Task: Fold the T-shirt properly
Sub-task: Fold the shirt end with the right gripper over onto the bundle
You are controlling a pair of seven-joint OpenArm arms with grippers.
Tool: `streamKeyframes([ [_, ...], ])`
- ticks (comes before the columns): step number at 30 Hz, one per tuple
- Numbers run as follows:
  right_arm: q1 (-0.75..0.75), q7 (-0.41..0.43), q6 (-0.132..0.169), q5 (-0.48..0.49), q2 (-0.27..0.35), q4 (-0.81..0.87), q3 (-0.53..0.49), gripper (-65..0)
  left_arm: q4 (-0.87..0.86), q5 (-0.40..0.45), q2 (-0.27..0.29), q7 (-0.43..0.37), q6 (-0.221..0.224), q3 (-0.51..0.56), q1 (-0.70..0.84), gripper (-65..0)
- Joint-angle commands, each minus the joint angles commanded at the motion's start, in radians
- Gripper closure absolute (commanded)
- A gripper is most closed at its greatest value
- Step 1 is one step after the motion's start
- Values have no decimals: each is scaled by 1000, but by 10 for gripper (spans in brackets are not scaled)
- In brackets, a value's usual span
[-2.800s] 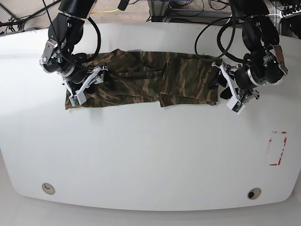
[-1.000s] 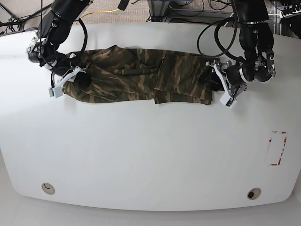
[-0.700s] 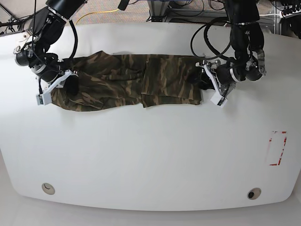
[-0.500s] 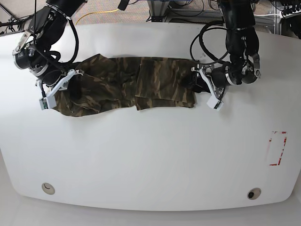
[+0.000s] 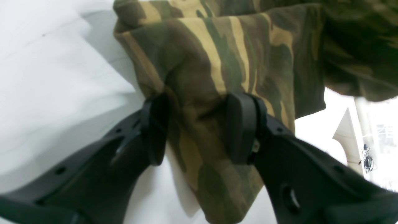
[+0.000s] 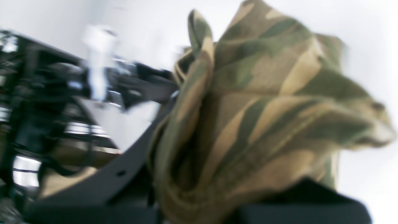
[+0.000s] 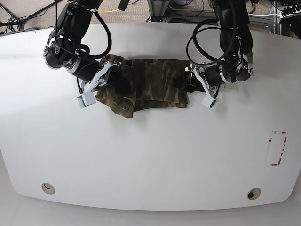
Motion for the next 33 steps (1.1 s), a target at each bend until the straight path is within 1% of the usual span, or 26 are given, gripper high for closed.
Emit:
streamKeyframes([
  [1,3,6,0,0,-8,0,-12,0,0,0,0,0,0,0,2,-281],
  [3,21,44,-9,-2,-15,-3,-55,0,-2,0,-2,0,0,0,2,-281],
  [6,21,104,-34,-18,-11,-31,-126,0,3,0,-3,0,0,0,2,-281],
  [7,26,121,-40,-37,-8,-46,-153,-11,3,0,-3,0,0,0,2,-281],
  [8,29,129,-40,-57,3,-61,-176,-35,3,0,-3,0,0,0,2,-281],
  [10,43,152,-38,-94,21,-98,-229,-128,3,0,-3,0,0,0,2,-281],
  [11,51,167,-38,-100,32,-120,-255,-198,3,0,-3,0,0,0,2,-281],
  [13,52,186,-40,-106,40,-146,-290,-317,3,0,-3,0,0,0,2,-281],
  [14,52,198,-41,-106,51,-158,-313,-390,3,0,-3,0,0,0,2,-281],
  [15,55,213,-41,-106,66,-167,-334,-477,3,0,-3,0,0,0,2,-281],
  [18,49,256,-41,-104,98,-169,-356,-618,5,-2,-3,0,0,0,0,-281],
  [19,49,261,-41,-100,112,-167,-359,-648,5,-2,-5,0,0,0,0,-281],
  [22,38,261,-41,-74,150,-166,-364,-650,5,-3,-5,0,0,0,0,-281],
  [24,25,262,-32,-38,173,-164,-359,-650,5,-8,-5,0,0,0,-3,-282],
  [26,12,264,-32,-12,201,-137,-358,-650,8,-9,-3,0,0,-6,-3,-283],
  [28,-8,265,-32,-12,227,-94,-358,-650,26,-20,-2,0,0,-8,-5,-283],
  [31,-44,265,-32,-12,249,-40,-358,-620,84,-78,-5,0,0,-9,0,-285],
  [33,-57,265,-31,-12,258,-35,-358,-571,124,-132,-26,0,0,-9,0,-285],
])
